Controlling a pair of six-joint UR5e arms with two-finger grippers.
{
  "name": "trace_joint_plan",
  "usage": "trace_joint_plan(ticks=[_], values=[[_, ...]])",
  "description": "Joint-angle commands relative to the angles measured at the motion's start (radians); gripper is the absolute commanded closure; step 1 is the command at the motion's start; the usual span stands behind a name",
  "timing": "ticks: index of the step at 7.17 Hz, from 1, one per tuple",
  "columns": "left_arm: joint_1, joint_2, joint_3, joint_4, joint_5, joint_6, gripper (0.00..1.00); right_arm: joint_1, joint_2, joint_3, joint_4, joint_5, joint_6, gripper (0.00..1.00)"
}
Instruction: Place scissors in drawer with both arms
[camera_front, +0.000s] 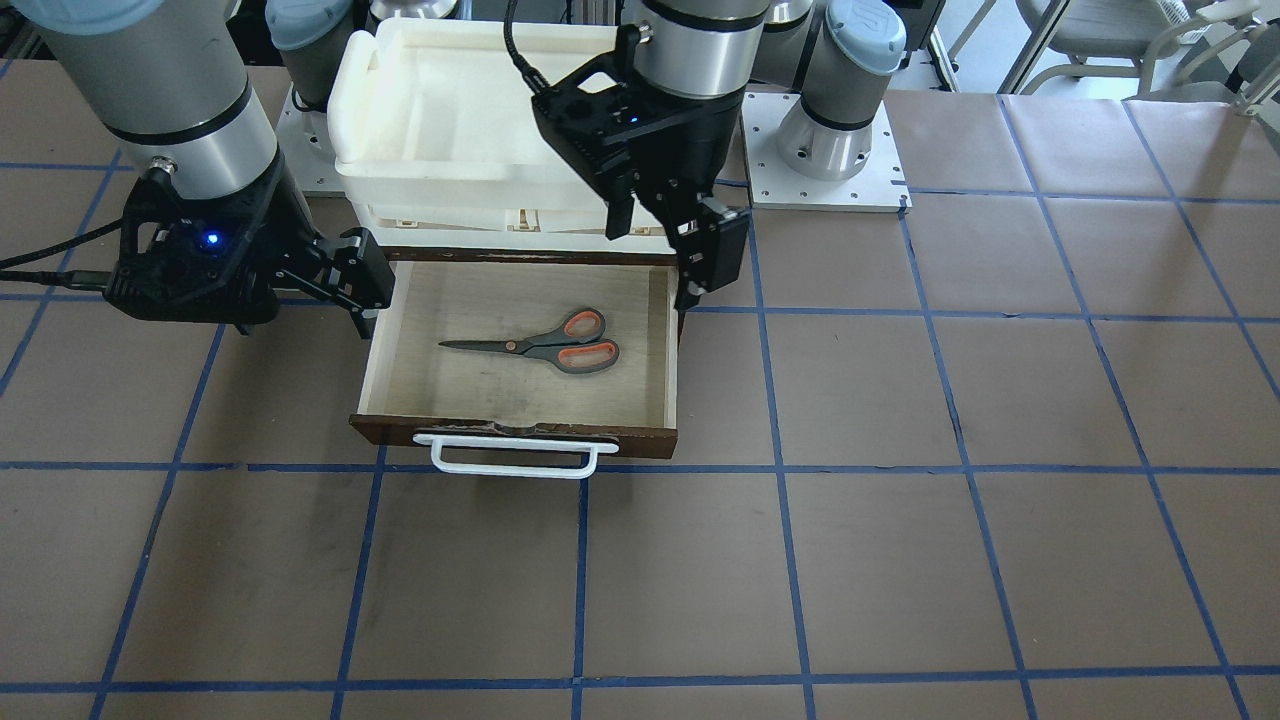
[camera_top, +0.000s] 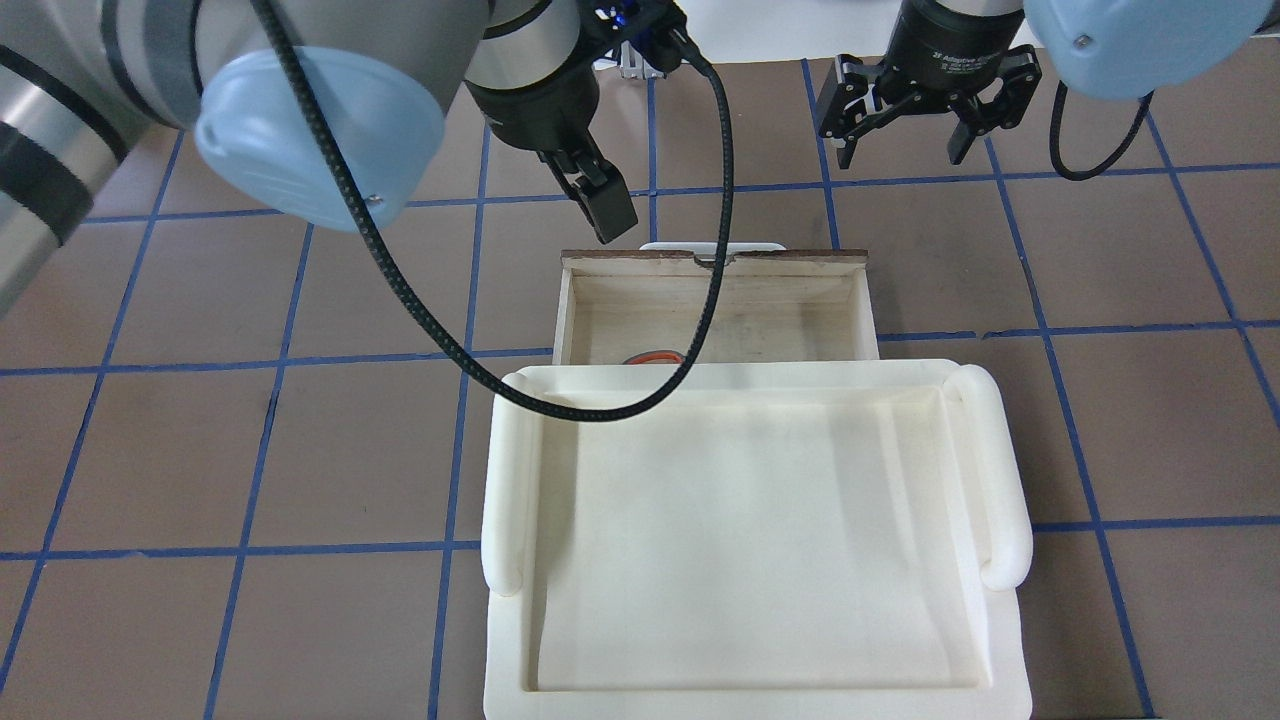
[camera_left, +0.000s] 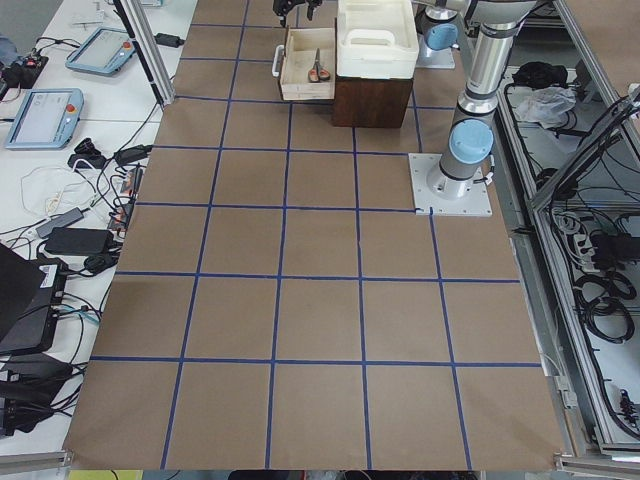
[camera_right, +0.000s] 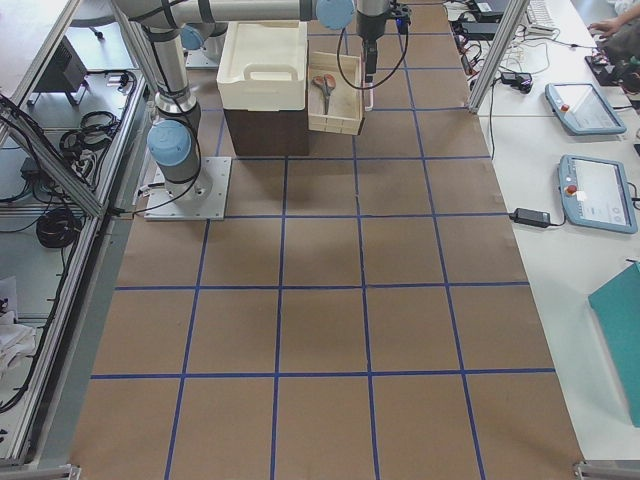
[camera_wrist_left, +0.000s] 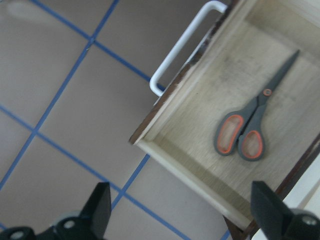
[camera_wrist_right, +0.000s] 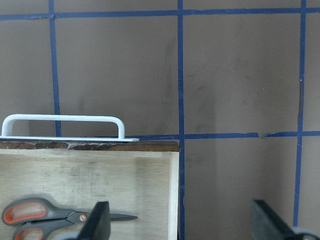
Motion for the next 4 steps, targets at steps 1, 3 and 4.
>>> trace_joint_plan(ticks=[1, 3, 4], values=[[0.116, 0.056, -0.039, 0.000, 0.023, -0.293, 0.00, 0.002, -0.002, -0.001, 0.018, 0.001, 0.000, 0.00], [0.163, 0.092, -0.050, -0.030, 0.029, -0.544, 0.00, 0.002, 0.000, 0.000, 0.020, -0.002, 0.000, 0.00], [0.183, 0.114, -0.052, -0.064, 0.028, -0.564, 0.00, 0.002, 0.000, 0.000, 0.020, -0.001, 0.000, 0.00]])
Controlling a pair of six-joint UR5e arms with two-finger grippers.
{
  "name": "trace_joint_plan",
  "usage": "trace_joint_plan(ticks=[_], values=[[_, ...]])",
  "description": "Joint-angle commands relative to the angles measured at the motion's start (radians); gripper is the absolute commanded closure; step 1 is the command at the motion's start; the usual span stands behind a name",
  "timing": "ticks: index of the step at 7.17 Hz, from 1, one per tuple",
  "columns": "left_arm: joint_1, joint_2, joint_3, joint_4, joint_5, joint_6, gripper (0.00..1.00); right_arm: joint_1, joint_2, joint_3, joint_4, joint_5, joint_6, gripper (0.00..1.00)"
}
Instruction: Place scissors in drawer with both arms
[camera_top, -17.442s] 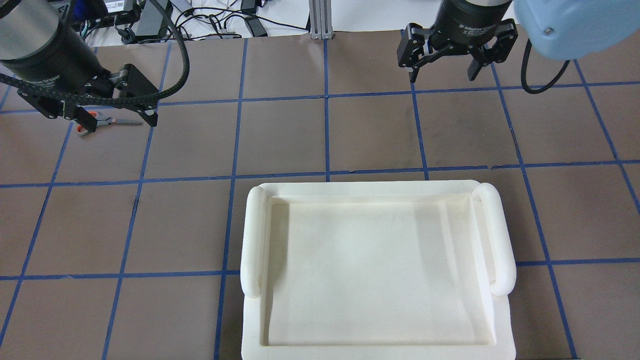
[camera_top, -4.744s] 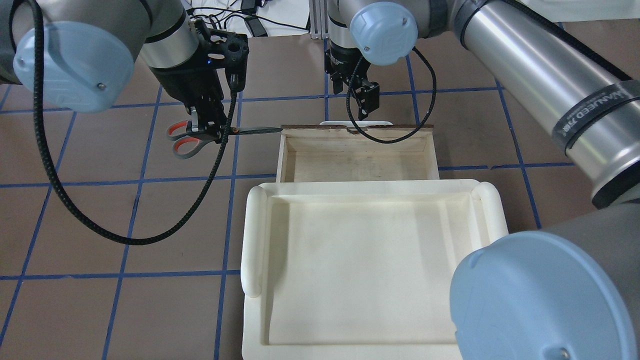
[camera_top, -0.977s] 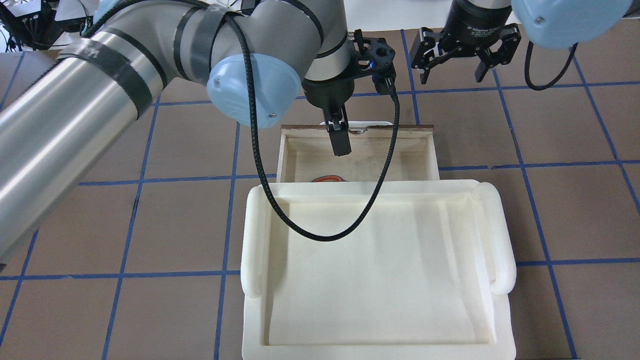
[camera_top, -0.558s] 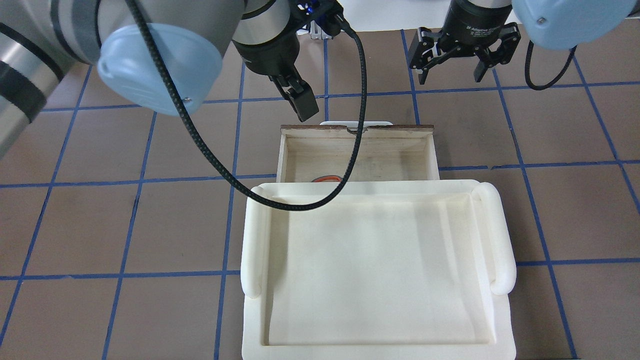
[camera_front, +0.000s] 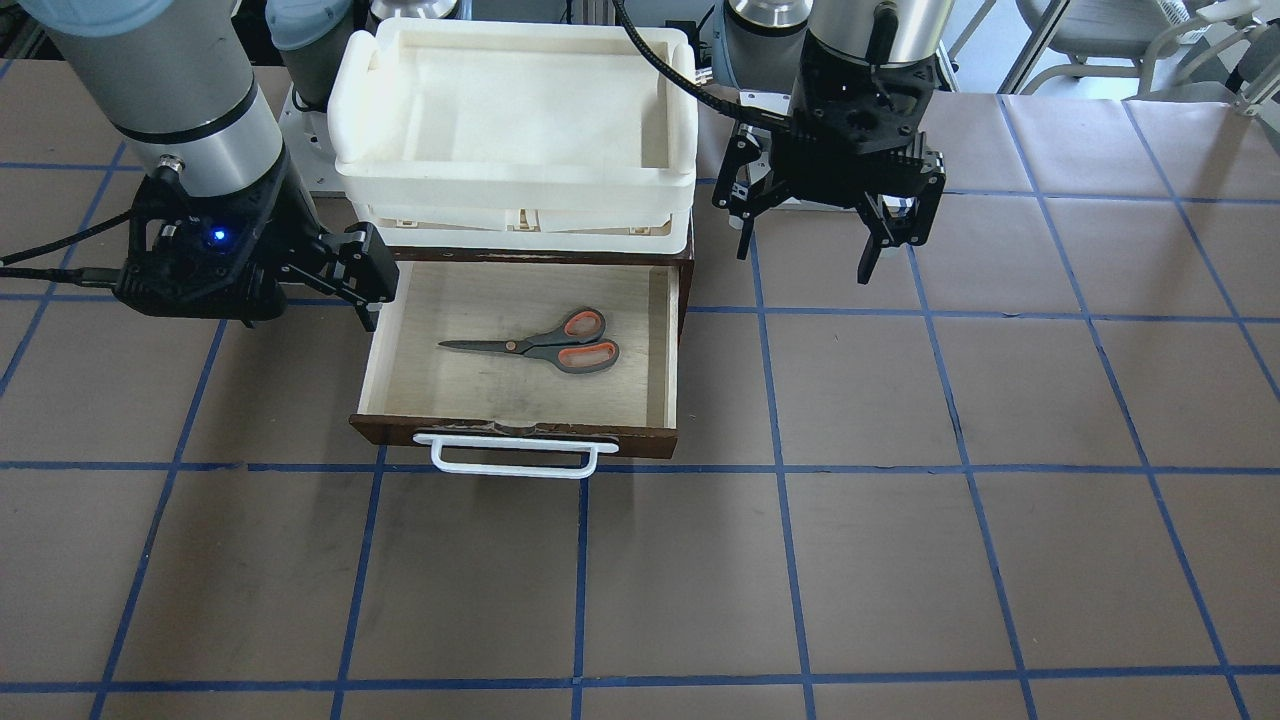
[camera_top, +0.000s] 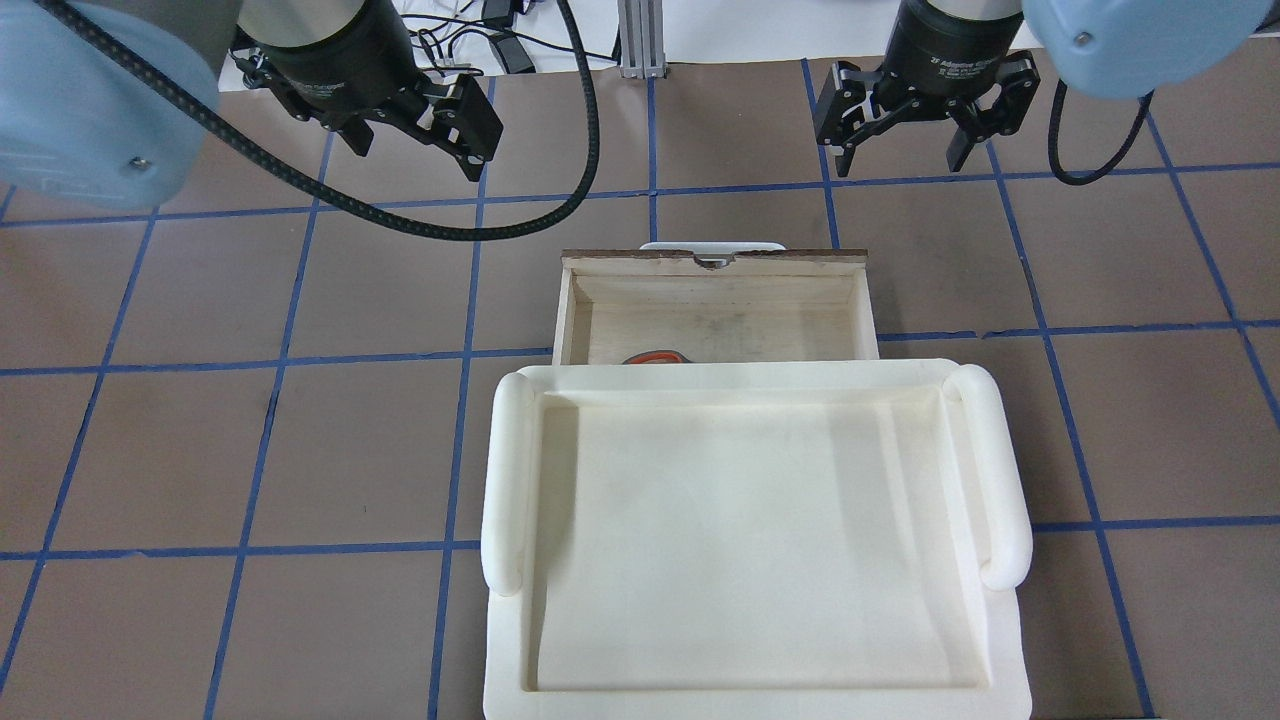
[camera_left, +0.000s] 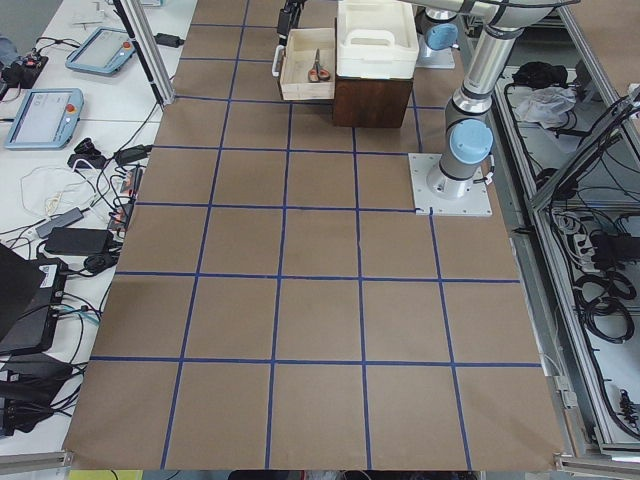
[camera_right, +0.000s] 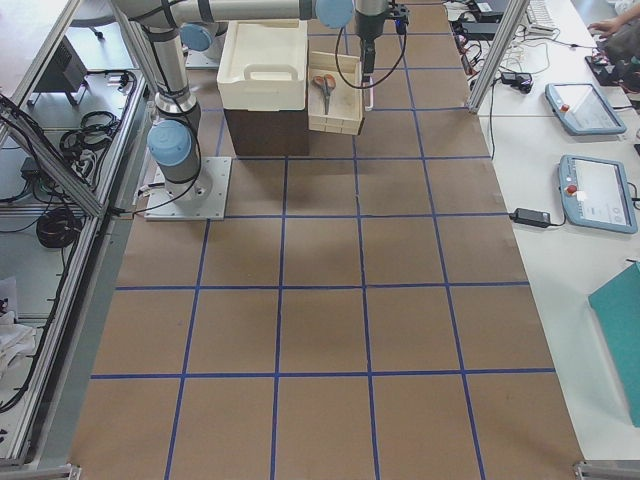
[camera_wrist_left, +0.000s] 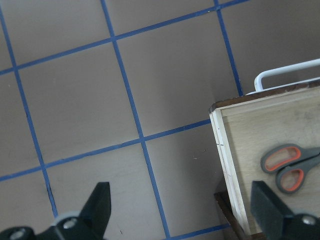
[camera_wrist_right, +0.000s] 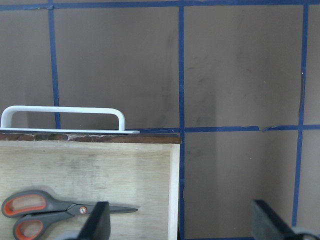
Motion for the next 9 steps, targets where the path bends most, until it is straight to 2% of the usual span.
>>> trace_joint_plan(ticks=[1, 2, 3, 5, 9], values=[[0.068, 0.053, -0.009, -0.118, 0.004, -0.069, 0.00, 0.000, 0.000, 0.002, 0.007, -0.001, 0.000, 0.00], [0.117, 0.084, -0.029, -0.185, -0.001, -0.061, 0.00, 0.000, 0.000, 0.002, 0.007, -0.006, 0.000, 0.00], [0.129, 0.109, -0.055, -0.189, -0.001, -0.061, 0.00, 0.000, 0.000, 0.002, 0.005, -0.004, 0.000, 0.00], [0.142, 0.117, -0.061, -0.148, -0.001, -0.081, 0.00, 0.000, -0.007, 0.002, 0.007, -0.010, -0.003, 0.00], [0.142, 0.111, -0.061, -0.146, -0.001, -0.115, 0.00, 0.000, -0.026, 0.002, 0.034, -0.012, -0.003, 0.00]])
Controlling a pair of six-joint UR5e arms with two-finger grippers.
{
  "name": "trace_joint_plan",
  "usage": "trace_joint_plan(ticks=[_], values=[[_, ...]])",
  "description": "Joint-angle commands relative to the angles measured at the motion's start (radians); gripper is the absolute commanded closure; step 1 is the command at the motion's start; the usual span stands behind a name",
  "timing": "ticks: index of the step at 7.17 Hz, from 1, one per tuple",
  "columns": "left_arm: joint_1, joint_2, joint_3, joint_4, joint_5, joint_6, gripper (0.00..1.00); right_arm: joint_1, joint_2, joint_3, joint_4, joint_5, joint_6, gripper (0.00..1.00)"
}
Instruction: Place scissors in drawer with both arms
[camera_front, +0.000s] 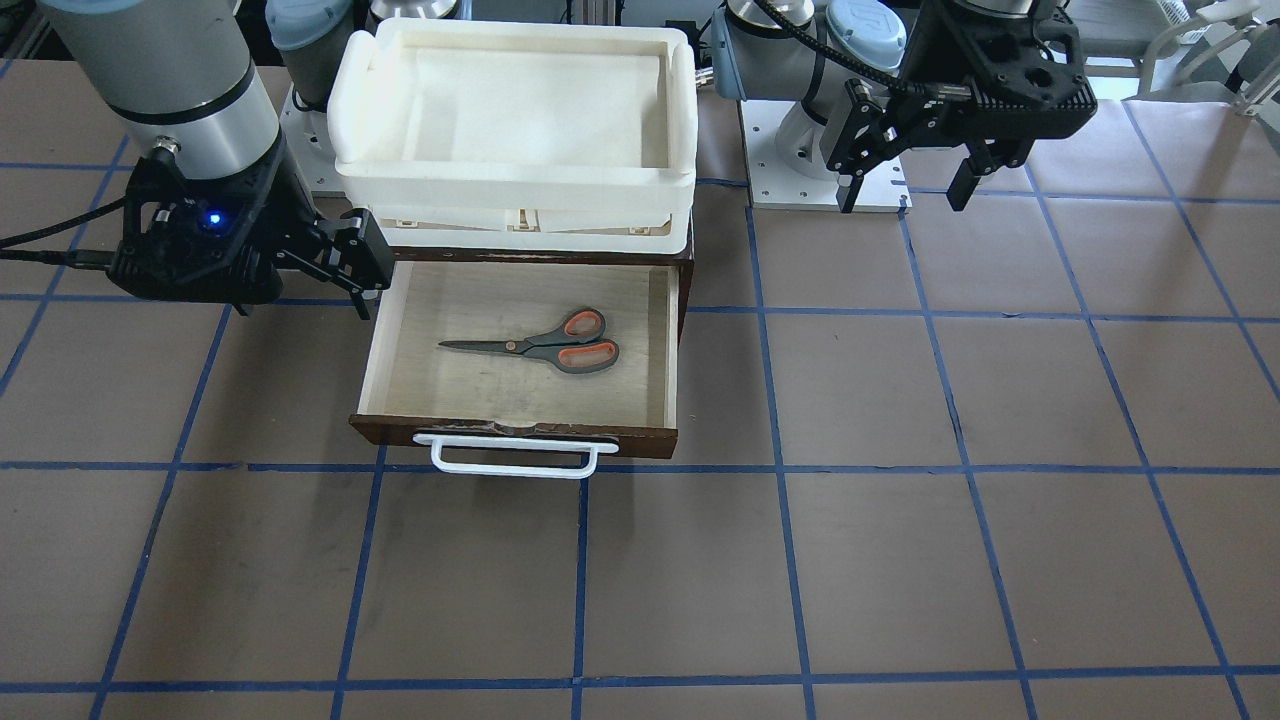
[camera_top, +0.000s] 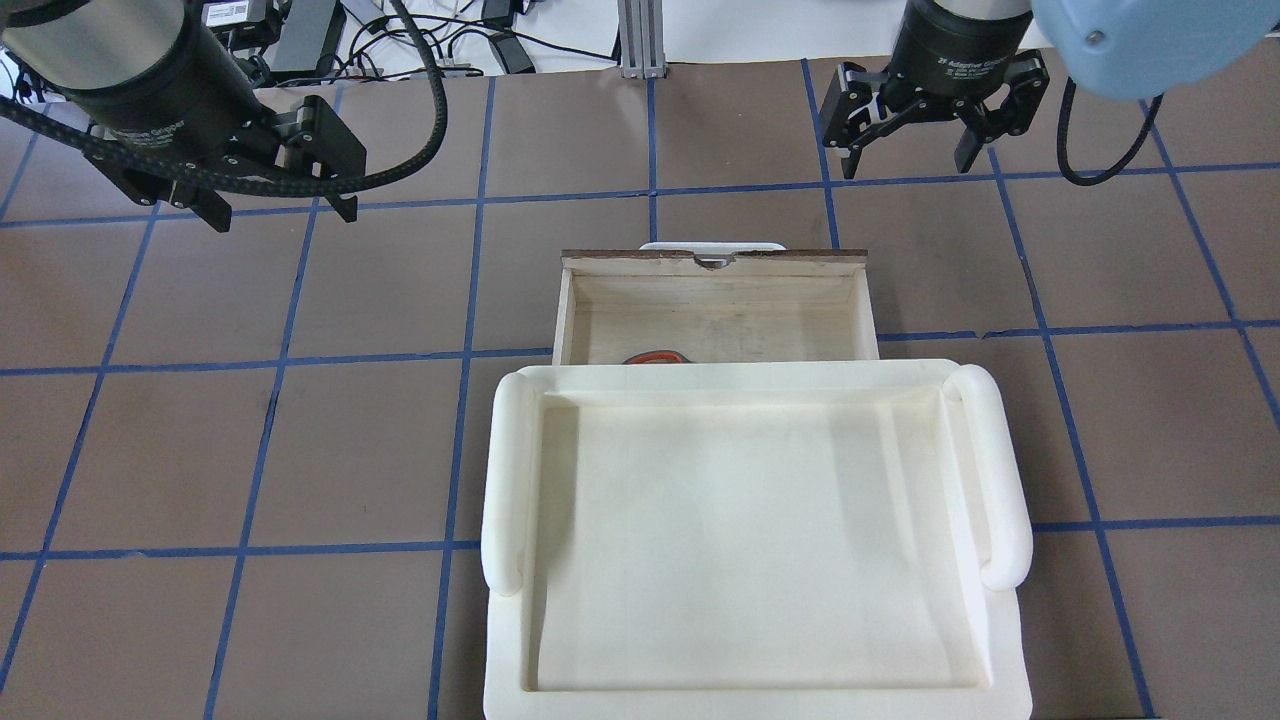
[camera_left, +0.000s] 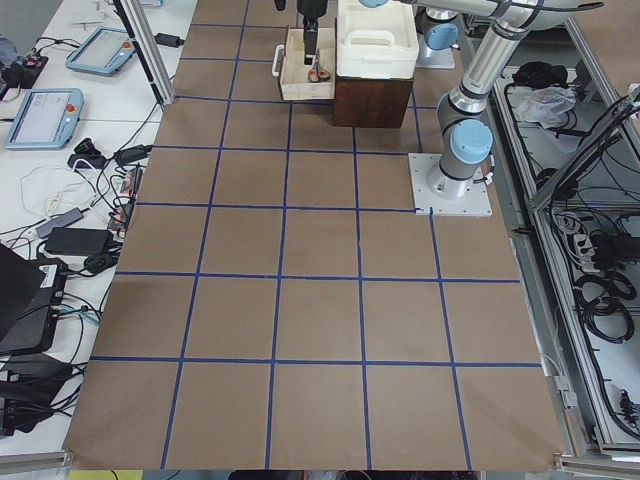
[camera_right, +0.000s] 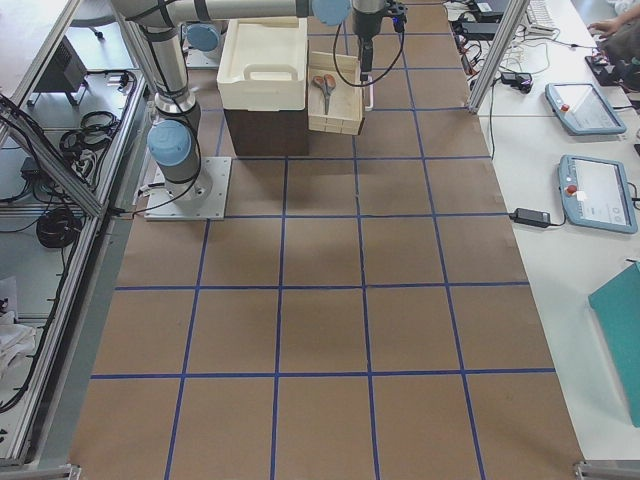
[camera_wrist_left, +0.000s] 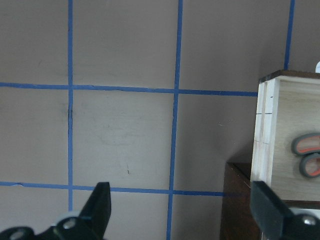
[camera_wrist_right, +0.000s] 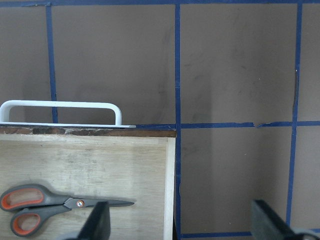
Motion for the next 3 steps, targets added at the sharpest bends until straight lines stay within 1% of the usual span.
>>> trace_joint_plan(ticks=[1, 3], values=[[0.001, -0.001, -0.001, 0.001, 0.000, 0.005, 0.00, 0.000, -0.006, 0.001, 0.014, -0.001, 0.001, 0.00], [-0.001, -0.001, -0.003, 0.001, 0.000, 0.012, 0.00, 0.000, -0.006, 0.001, 0.017, -0.004, 0.001, 0.00]])
